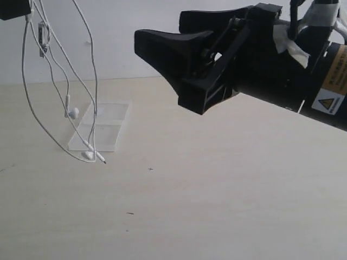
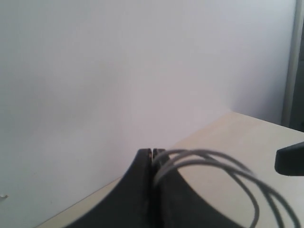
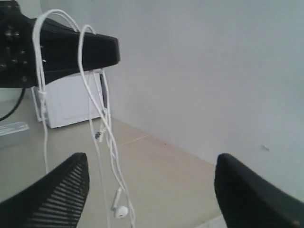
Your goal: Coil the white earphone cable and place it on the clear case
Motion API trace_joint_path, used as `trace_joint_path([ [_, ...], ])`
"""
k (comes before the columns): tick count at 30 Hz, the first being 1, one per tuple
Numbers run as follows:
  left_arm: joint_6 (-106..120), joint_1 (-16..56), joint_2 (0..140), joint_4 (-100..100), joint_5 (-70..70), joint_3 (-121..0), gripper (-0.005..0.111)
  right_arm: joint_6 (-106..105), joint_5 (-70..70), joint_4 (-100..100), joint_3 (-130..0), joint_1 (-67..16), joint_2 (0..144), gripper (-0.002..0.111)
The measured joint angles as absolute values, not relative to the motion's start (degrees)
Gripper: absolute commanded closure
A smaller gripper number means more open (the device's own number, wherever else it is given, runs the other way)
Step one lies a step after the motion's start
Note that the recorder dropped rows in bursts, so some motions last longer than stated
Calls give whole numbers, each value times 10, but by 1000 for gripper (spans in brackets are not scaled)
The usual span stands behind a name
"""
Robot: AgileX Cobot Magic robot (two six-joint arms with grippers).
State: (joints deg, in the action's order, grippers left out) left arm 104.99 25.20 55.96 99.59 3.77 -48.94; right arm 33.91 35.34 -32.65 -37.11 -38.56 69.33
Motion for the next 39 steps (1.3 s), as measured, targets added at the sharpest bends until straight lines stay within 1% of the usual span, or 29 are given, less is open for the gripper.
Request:
trace_joint_path([
  [3,1050,252,560,996,46,-489,107,354,379,-339,-371,-386,704,37],
  [10,1050,252,560,985,67,-489,107,362,386,-374,-371,-386,724,37],
  [13,1050,252,560,984,69,-489,107,370,388,-389,-372,-386,733,35],
  [17,1049,252,560,984,69,-489,107,421,388,-450,-402,-386,747,32],
  [22,1049,252,560,984,69,-489,107,460,392,-487,-434,-387,761,32],
  [31,1048,252,560,984,74,-489,107,473,376,-495,-479,-451,798,32],
  [39,1048,252,560,984,75,-489,107,481,353,-496,-498,-459,816,32],
])
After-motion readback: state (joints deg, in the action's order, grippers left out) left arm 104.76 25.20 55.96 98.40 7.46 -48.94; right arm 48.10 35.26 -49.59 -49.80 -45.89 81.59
